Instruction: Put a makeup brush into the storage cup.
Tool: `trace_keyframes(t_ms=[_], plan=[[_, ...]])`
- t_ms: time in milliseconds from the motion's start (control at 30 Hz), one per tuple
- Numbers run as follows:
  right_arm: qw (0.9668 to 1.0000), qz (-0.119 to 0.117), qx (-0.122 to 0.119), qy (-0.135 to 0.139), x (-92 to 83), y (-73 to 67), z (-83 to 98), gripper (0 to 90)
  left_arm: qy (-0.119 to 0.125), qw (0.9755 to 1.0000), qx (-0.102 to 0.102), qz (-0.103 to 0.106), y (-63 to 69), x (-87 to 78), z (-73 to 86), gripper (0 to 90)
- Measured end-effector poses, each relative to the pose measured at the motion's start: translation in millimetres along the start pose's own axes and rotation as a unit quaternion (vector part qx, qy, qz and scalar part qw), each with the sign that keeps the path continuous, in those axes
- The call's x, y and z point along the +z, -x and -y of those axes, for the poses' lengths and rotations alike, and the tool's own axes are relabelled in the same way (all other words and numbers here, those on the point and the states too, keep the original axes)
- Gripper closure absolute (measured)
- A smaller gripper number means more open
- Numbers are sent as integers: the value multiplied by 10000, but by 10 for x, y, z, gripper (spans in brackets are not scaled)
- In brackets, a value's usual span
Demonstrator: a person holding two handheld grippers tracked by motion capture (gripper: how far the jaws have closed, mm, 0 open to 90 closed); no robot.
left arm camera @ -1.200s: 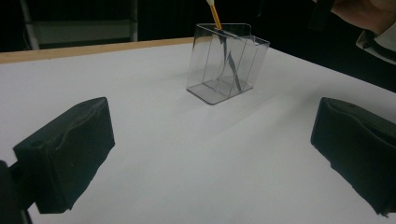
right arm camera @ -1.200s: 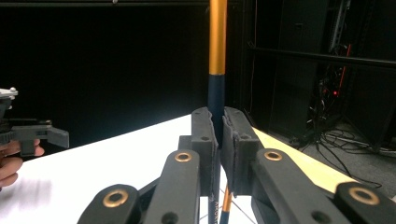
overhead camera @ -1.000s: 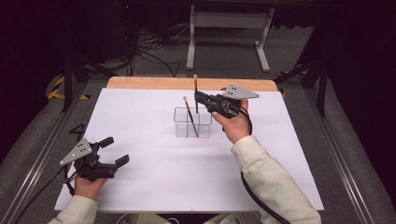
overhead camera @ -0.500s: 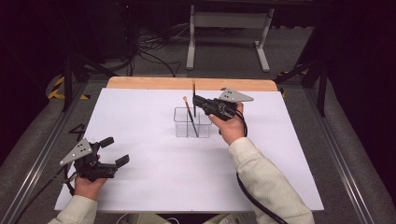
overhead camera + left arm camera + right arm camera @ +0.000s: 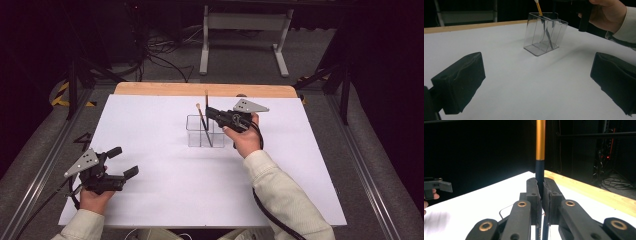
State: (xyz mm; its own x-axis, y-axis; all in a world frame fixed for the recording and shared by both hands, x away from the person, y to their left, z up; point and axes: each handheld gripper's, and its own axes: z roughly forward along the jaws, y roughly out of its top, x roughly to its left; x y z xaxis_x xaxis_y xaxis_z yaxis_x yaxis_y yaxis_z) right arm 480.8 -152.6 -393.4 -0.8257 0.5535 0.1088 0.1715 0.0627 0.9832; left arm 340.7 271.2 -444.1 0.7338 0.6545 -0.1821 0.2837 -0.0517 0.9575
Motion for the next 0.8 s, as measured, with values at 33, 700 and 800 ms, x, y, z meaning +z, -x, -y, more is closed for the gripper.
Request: trace_keyframes(t_ms=[33, 700, 800], plan=[[10000, -20, 18, -2, 5, -1, 14, 839, -1, 10000, -2, 0, 0, 0, 0, 1], [9996, -23, 216, -162, 15, 14, 158, 839, -6, 10000, 18, 2, -4, 3, -2, 1], [9996, -21, 244, -168, 8, 19, 177, 839, 1, 10000, 25, 6, -3, 8, -4, 1]])
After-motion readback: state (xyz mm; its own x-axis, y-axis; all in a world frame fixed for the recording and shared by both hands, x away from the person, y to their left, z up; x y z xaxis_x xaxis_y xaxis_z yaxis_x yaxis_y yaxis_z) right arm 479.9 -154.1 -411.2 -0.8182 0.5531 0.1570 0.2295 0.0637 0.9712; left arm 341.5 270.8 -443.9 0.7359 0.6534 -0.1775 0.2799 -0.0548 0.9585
